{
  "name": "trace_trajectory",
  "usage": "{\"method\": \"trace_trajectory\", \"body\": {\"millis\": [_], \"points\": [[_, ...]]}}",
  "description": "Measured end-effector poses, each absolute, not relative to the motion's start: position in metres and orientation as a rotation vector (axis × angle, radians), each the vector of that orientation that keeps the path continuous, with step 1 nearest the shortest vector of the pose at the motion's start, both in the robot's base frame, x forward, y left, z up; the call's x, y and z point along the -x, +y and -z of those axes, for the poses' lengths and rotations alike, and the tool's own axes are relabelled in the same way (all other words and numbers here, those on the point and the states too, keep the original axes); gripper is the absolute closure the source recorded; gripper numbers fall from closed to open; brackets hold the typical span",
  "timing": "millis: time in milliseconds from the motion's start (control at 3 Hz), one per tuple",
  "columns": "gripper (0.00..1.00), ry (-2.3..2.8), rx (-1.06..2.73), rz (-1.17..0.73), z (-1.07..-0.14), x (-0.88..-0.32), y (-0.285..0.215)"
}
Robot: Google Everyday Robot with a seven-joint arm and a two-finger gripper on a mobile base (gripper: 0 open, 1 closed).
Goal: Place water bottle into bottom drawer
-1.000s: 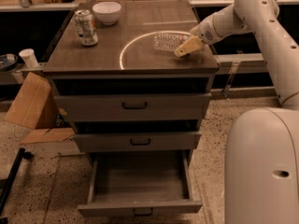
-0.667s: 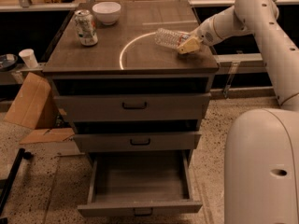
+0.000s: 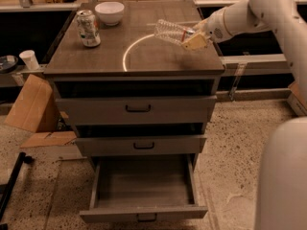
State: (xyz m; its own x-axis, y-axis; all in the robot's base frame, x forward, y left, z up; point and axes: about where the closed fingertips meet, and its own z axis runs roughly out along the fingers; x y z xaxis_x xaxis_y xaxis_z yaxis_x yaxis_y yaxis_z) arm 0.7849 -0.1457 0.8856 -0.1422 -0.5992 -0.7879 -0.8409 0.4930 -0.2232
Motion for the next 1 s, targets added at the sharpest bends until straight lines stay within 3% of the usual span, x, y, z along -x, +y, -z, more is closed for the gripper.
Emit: {"method": "trace_trajectory", "body": {"millis": [333, 1000], "points": [[1.0, 1.769, 1.216, -0.335, -0.921, -0.734, -0.141], [1.0, 1.808, 1.254, -0.38, -0.891, -0.721, -0.128]]}}
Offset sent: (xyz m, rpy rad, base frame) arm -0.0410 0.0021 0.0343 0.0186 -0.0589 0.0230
